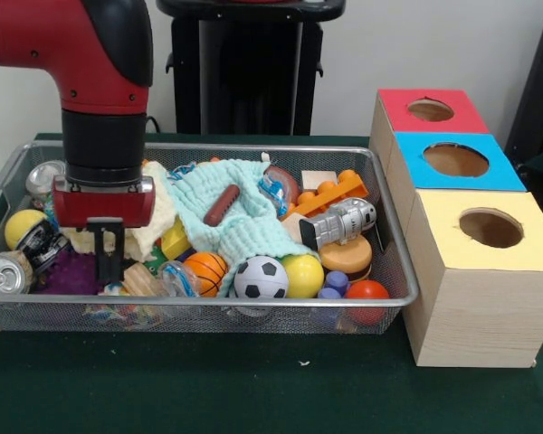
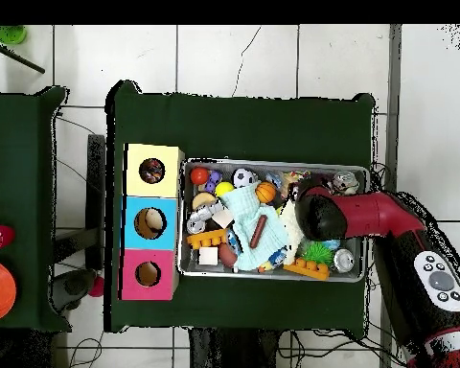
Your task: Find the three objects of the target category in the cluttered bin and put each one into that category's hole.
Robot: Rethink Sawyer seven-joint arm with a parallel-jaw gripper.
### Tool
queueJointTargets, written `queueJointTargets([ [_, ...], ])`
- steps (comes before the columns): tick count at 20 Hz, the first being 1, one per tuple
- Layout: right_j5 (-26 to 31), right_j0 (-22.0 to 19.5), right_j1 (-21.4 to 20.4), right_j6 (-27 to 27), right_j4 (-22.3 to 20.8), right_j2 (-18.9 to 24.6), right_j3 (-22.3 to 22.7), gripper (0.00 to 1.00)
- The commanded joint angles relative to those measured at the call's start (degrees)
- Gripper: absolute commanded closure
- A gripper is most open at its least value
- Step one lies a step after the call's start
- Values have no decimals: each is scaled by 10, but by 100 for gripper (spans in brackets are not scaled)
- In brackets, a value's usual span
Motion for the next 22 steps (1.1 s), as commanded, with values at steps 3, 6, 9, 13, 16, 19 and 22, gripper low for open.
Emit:
queueJointTargets([
  [3,-29,19,48,-50,-57,-1,-24,100],
  [6,-37,23,56,-46,-63,-8,-28,100],
  [9,-30,23,53,-51,-68,-8,-30,100],
  [13,-23,16,56,-64,-73,-2,-37,100],
  [16,-22,12,62,-73,-77,1,-41,100],
  [19,-21,13,63,-79,-83,0,-42,100],
  [22,-25,17,61,-77,-90,-7,-44,100],
])
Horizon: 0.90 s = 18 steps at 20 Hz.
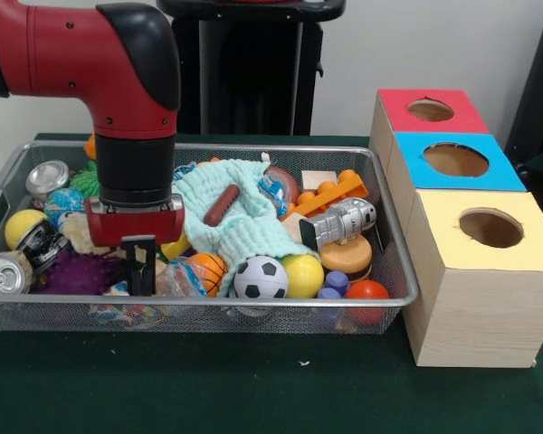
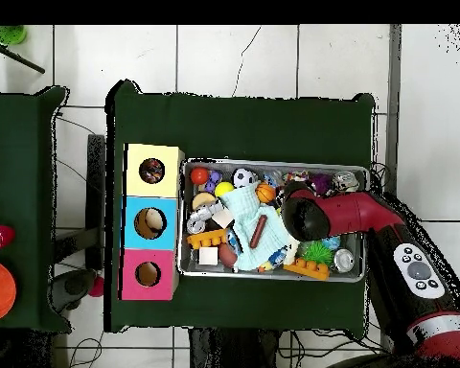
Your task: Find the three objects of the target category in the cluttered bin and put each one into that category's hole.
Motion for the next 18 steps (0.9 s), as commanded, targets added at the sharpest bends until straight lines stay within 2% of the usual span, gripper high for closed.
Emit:
queueJointTargets([
  [1,-14,-1,30,-76,-66,-7,-40,100],
  [7,-12,7,23,-71,-79,-11,-45,100],
  [8,-15,6,23,-63,-82,-10,-44,0],
  [11,-29,2,22,-60,-86,-4,-40,0],
  [18,-13,5,20,-83,-96,2,-36,0],
])
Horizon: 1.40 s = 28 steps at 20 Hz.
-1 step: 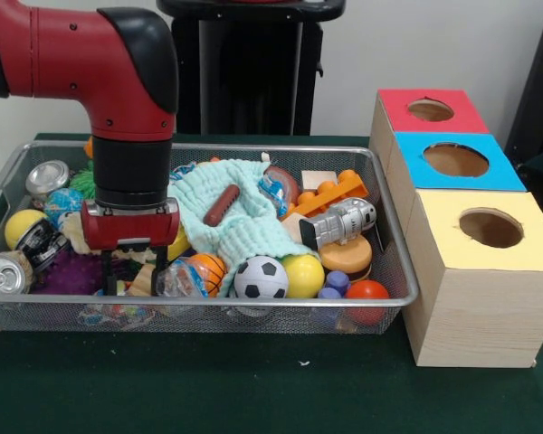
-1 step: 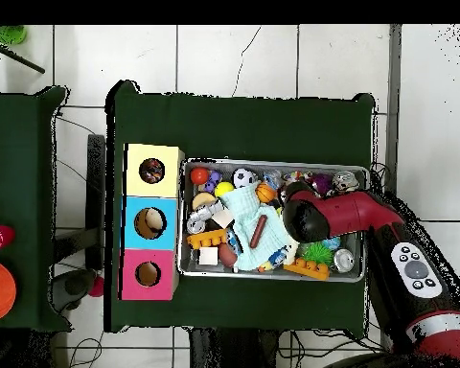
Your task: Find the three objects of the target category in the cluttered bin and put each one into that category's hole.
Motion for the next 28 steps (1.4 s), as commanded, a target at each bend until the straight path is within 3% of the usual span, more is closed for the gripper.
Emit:
queueJointTargets([
  [1,0,2,20,-83,-50,2,-32,0],
  [8,-6,8,23,-73,-57,-5,-41,0],
  [18,-50,64,28,14,-109,-75,-78,0],
  [28,-60,115,24,40,-123,-131,-98,0],
])
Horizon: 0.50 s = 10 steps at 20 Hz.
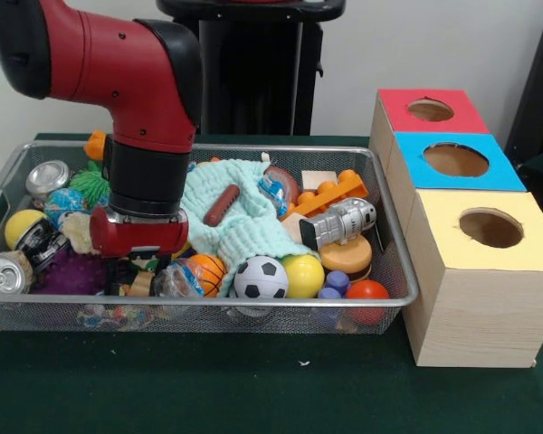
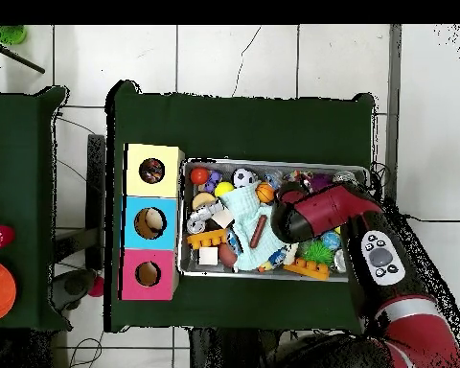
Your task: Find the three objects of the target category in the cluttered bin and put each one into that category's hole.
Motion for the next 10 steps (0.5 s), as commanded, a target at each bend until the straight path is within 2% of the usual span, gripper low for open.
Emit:
queueJointTargets([
  [1,-38,20,21,39,-49,-49,-62,0],
  [6,-41,14,19,22,-34,-44,-58,0],
  [7,-41,14,17,16,-33,-42,-57,100],
  [10,-31,22,13,5,-37,-46,-53,100],
])
